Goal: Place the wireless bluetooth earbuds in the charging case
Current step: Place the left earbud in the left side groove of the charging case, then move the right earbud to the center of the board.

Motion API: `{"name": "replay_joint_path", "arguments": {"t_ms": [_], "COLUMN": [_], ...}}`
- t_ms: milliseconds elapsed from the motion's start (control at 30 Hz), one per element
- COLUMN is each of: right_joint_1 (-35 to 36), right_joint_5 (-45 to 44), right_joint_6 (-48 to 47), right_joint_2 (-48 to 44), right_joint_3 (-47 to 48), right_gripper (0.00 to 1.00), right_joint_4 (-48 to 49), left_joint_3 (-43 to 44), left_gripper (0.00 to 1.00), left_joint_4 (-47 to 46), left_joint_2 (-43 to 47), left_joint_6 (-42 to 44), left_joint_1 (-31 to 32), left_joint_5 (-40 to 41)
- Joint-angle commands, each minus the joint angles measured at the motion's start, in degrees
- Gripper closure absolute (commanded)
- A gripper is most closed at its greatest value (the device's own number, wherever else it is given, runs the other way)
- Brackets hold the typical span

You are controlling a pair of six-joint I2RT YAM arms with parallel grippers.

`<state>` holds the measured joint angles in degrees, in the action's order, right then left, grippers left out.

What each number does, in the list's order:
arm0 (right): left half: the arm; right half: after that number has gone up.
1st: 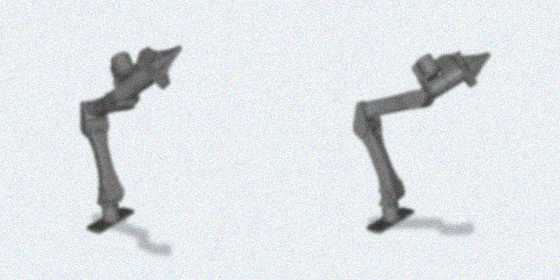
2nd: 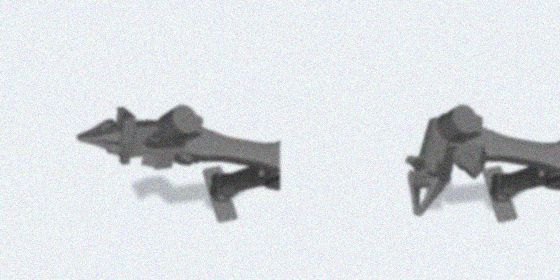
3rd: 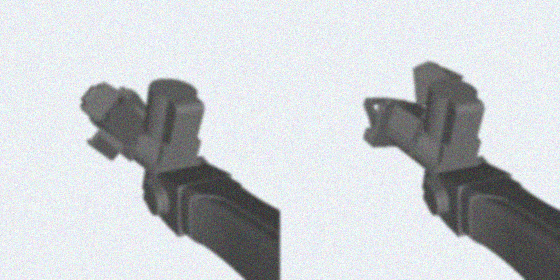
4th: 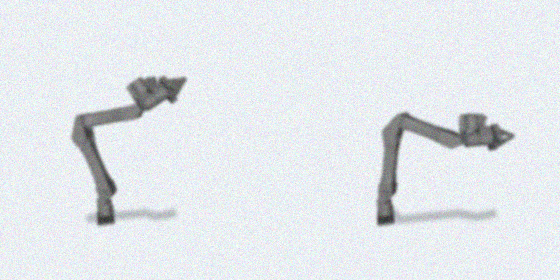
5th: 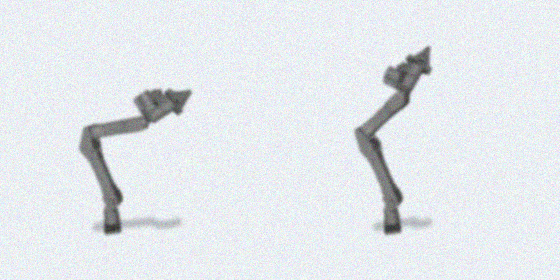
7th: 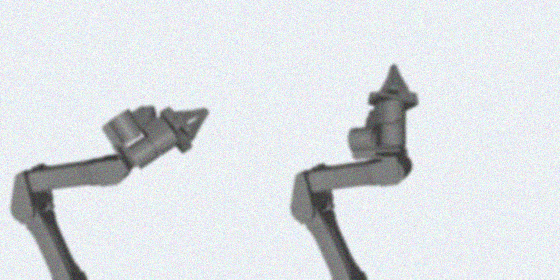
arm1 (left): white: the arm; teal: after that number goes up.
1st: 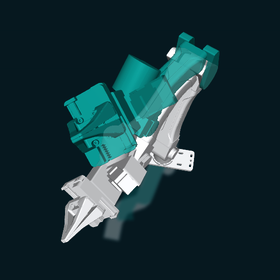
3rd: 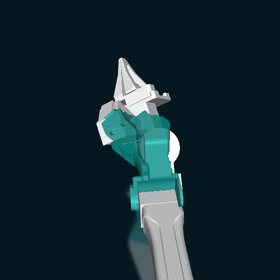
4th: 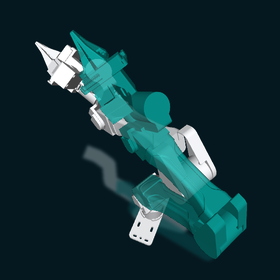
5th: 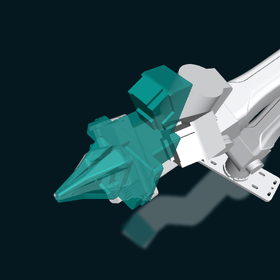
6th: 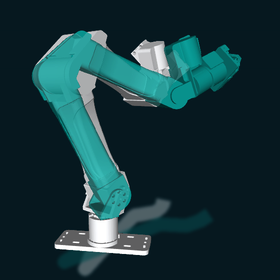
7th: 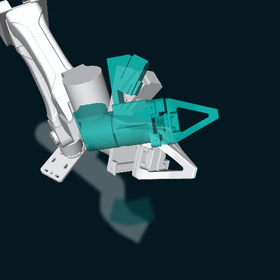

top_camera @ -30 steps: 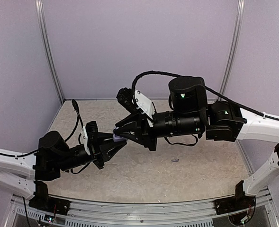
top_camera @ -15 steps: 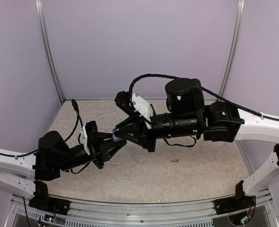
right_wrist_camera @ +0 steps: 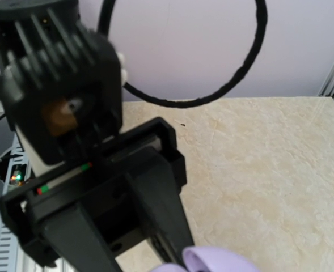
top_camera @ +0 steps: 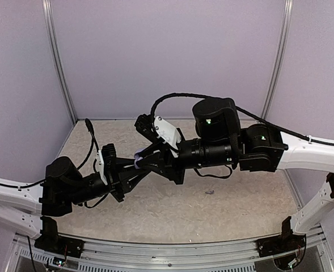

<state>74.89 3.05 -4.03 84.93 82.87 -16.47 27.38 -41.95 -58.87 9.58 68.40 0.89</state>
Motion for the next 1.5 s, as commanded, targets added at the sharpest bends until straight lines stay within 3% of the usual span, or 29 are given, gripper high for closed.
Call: {"name": "replay_joint_path", "arguments": {"t_ms": [0, 333, 633, 933, 1467], "right_joint_1": [0.5, 0.6, 0.6, 0.7, 1.0], "right_joint_5": [-1.4, 0.4, 1.6, 2.4, 0.0], "right_joint_6": [-0.1, -0.1, 0.3, 0.0, -1.2], "right_joint_2": [1.6, 0.6, -3.5, -6.2, -0.3], "right_joint_3": [1.1, 2.4, -0.6, -2.6, 2.1], "right_gripper": [0.76, 0.58, 0.55, 0.61, 0.8], "right_joint_4": [-0.7, -0.5, -0.7, 0.9, 0.1], "left_joint_3": [0.0, -1.1, -1.2, -0.6, 0.3], "left_gripper": [0.92, 0.91, 0.92, 0.92, 0.92], "left_joint_4": [-4.0, -4.8, -4.6, -4.7, -4.1], "left_joint_2": [1.2, 1.9, 1.9, 0.5, -0.6], "left_joint_6": [-1.5, -2.5, -2.6, -2.5, -2.2], "left_joint_1": [-0.4, -0.8, -1.2, -1.1, -1.1], "left_joint_5": [-1.9, -2.6, -2.9, -3.7, -4.1]}}
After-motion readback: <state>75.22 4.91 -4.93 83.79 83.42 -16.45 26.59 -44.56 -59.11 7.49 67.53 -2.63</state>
